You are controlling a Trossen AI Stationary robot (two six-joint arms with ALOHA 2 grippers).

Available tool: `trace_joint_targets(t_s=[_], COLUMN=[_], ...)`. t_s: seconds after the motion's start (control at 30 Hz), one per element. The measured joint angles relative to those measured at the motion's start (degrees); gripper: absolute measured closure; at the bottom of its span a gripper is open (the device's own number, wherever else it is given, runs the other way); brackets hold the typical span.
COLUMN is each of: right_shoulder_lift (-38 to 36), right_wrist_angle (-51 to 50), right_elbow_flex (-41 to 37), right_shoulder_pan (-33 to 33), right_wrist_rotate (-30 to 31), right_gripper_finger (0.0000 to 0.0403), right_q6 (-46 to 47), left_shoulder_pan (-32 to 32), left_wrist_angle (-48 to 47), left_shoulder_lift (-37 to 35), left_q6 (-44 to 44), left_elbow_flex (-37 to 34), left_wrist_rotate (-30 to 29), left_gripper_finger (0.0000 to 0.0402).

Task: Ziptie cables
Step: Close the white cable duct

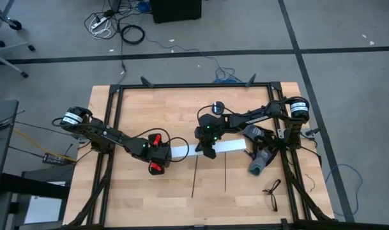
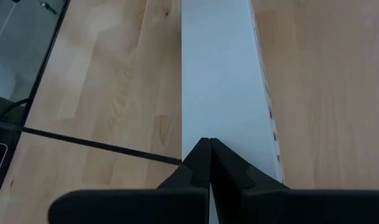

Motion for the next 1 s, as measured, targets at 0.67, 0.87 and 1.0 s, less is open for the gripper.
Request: trace_joint_targets(t_s=[0.67, 0.87, 1.0], right_shoulder_lift=[0.18, 0.18, 0.16], right_wrist_angle=[3.35, 3.65, 3.67], right_elbow_flex=[-0.07, -0.07, -0.07], right_shoulder_pan=[0.11, 0.11, 0.09], right_wrist_rotate=[0.91, 1.73, 1.86], right_gripper_finger=[0.0403, 0.0403, 0.0403], right_q6=[2.50, 2.61, 2.96], left_shoulder_pan=[0.02, 0.46, 0.97], left_wrist_angle=[3.62, 4.75, 5.06], left_shoulder_lift=[0.02, 0.02, 0.02], left_q6=[0.02, 0.04, 0.09], left_elbow_flex=[-0.02, -0.02, -0.02], left_wrist_rotate=[0.26, 0.26, 0.28], left_gripper_finger=[0.0173, 0.0173, 0.0173])
